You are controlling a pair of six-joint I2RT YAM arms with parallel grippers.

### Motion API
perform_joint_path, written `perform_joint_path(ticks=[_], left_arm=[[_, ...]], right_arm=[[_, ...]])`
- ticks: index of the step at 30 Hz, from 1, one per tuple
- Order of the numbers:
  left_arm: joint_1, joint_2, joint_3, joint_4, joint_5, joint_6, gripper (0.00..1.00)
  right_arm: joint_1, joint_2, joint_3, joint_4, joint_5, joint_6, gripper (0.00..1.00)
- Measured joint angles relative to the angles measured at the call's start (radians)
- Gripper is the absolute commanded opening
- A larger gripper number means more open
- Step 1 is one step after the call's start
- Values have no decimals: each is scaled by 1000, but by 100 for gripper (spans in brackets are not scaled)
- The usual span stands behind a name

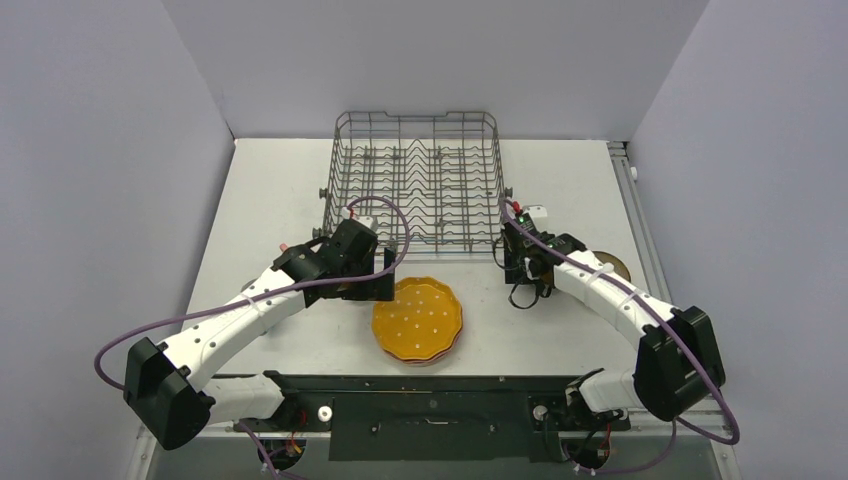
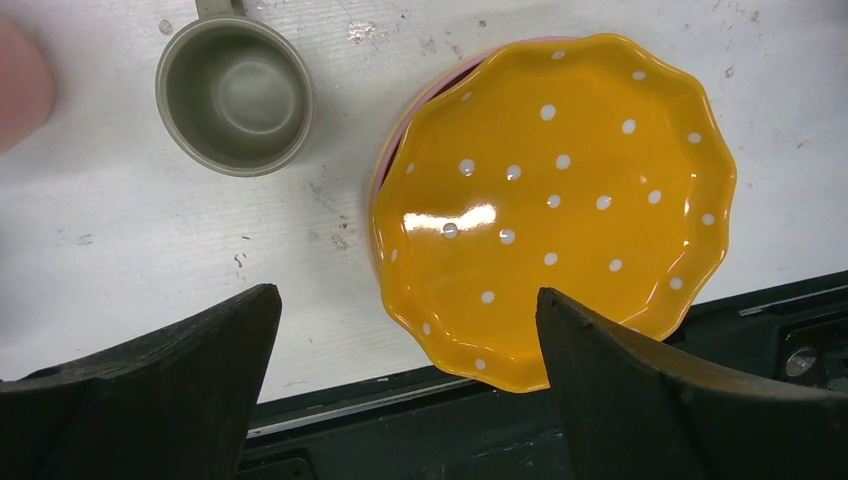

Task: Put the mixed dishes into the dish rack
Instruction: Pick up the bowl from the center of the board.

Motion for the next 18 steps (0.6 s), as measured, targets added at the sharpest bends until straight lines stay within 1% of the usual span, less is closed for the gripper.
perform_joint_path(ticks=[12,15,18], left_arm=[[0,0,3,0,15,19,97],[0,0,3,0,15,23,97],[0,0,3,0,15,26,97]], right_arm=[[-1,131,53,47,3,-16,46],[-2,152,59,55,7,-20,42],[-6,173,66,61,10,-25,40]])
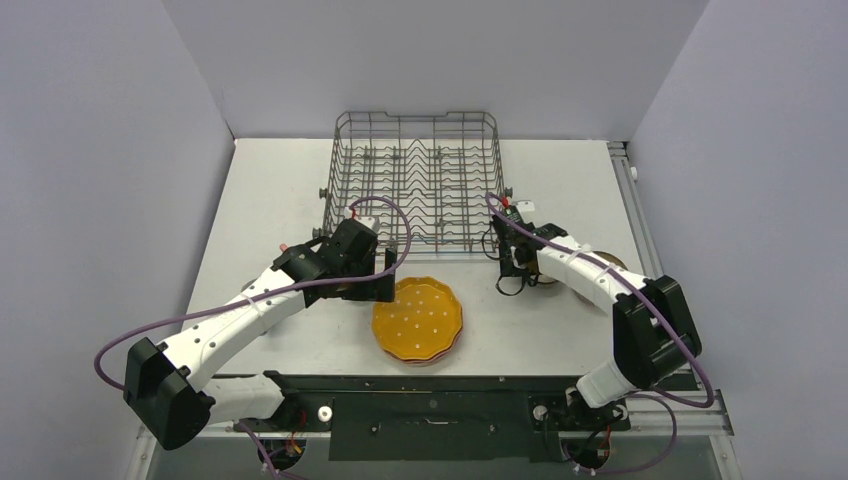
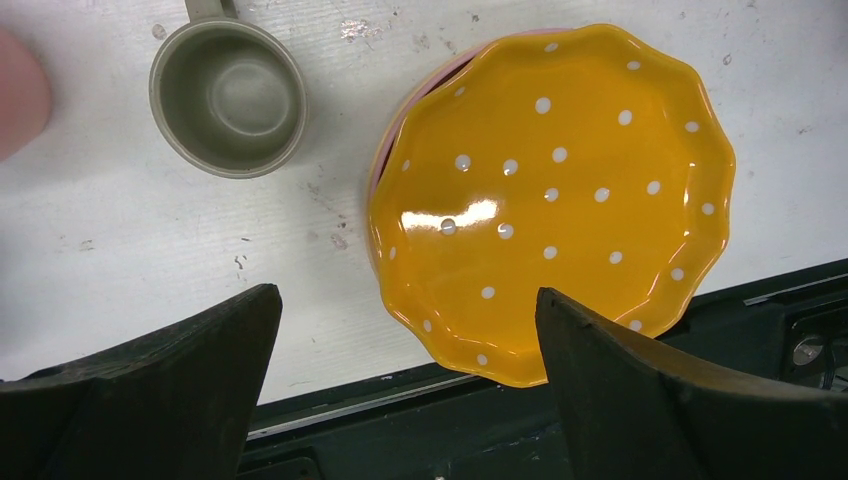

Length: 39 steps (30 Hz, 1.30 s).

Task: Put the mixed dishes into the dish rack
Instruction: Pick up the bowl from the center of the board.

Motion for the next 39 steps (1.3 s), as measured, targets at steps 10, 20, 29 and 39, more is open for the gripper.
perform_joint_path(ticks=[10,20,29,39], left_arm=[[0,0,5,-1,0,11,96],[0,0,5,0,0,13,96],[0,4,5,0,-1,13,96],[0,4,5,0,-1,13,96]], right_arm=[[-8,34,2,12,4,-11,34],[-16,75,2,26,4,-16,28],[-27,89,2,33,3,-19,15],[-27,104,13,45,0,-26,0]])
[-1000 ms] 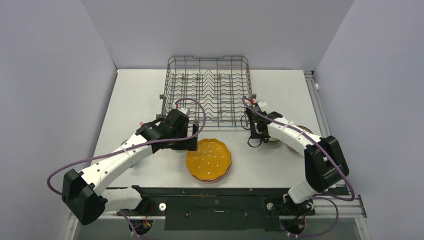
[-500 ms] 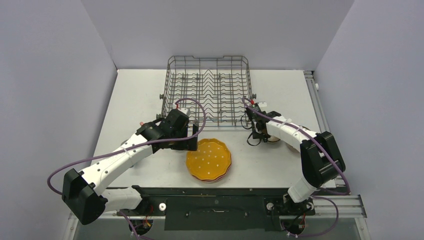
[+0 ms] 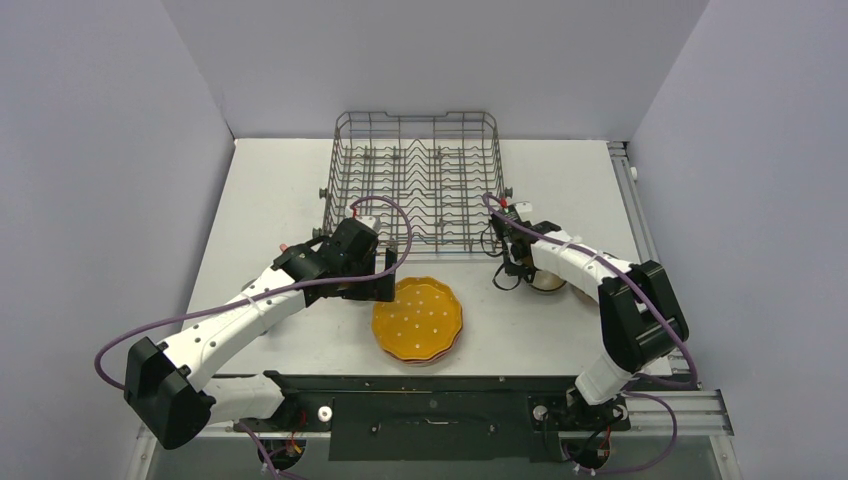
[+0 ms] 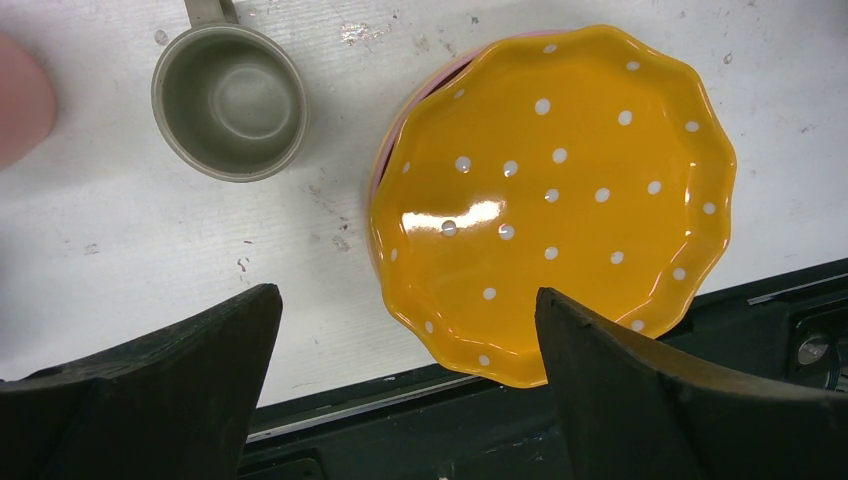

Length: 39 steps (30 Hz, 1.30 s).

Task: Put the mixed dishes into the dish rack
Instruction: Pick up the bowl from the center of the board.

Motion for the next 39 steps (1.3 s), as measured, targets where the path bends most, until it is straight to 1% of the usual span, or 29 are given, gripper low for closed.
perform_joint_path(ticks=[10,15,18,27,35,39], left_arm=[[0,-12,3,-8,-9,1,96],[10,-26,36,-21,-6,14,96],[42,-39,68,-31,14,35,96],[142,-43,164,-80,77,110,96],[167,-43,238,-146,95,181,96],[172,-43,278,-181,102,211,96]], right_arm=[[9,-26,-9,0,-28,0,0],[47,-102,-36,-8,-54,-2,0],[75,-155,-45,-21,-55,-11,0],[231,-309,-52,-72,-31,-50,0],[354,-455,-58,-109,-51,-126,0],[456,-500,-58,-119,-66,-179,0]])
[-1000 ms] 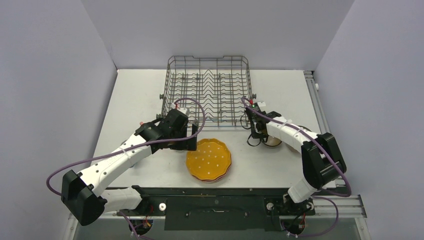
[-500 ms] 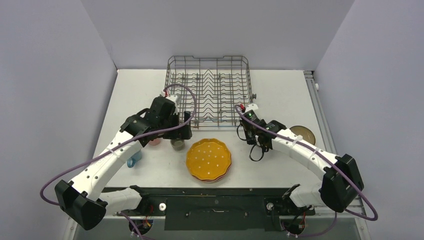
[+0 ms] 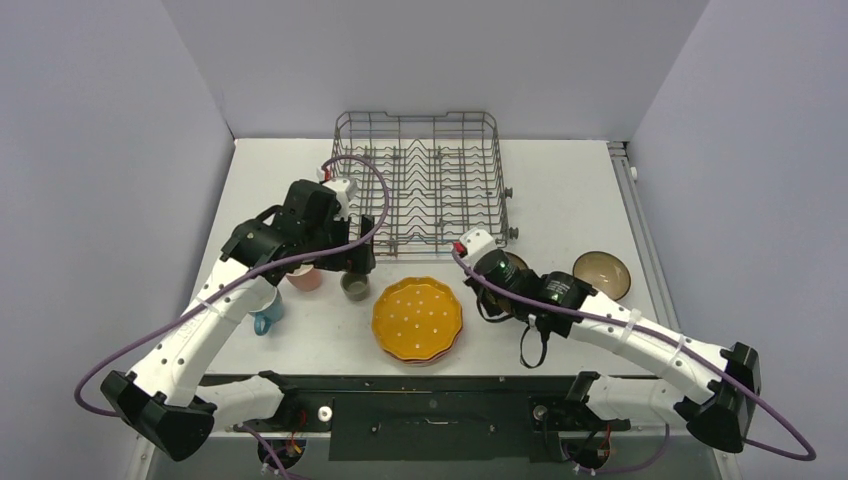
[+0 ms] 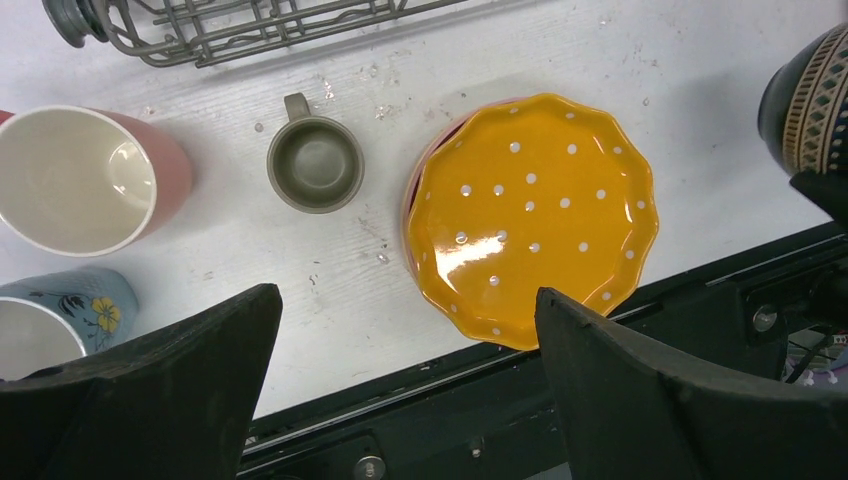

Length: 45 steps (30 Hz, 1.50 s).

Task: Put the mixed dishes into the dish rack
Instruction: Pick up the bowl from the center of the board.

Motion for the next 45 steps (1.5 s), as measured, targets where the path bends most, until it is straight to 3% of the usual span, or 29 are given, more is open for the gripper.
perform_joint_path(ticks=[13,21,45], left_arm=[[0,10,116,-75,77,82,96],[-9,29,132,-111,135,92,96],[-337,162,160,-98,132,-2,97]], right_arm=[[257,-141,-22,10,-69,-235,0],[326,-144,-22,-6,-136,-381,0],[468,-7,103,-142,-270,-634,0]])
